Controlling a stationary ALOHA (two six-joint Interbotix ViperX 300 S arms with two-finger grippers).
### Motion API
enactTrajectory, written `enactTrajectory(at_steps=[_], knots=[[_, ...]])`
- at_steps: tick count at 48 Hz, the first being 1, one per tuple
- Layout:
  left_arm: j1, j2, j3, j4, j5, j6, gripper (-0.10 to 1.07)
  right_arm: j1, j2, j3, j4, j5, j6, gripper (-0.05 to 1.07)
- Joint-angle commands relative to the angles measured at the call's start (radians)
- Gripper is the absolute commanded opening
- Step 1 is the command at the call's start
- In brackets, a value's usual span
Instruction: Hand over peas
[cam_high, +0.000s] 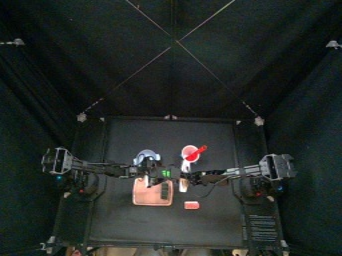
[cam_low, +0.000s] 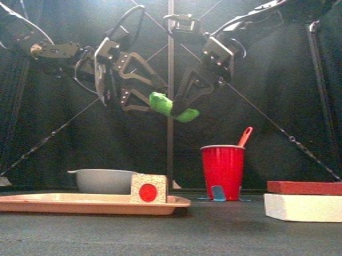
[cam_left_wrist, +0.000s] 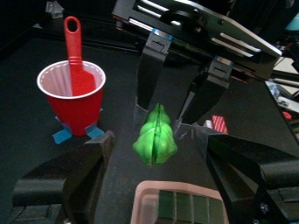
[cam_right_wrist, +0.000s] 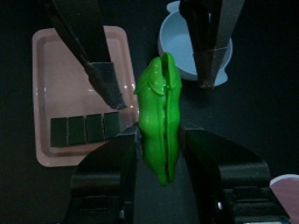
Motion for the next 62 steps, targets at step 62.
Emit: enactTrajectory(at_steps=[62], knots=[[0.025,0.014,-0.051,0.015,0.057,-0.091,0.69,-0.005,-0.043,-0.025,-0.015,-0.003,0.002,0.67]])
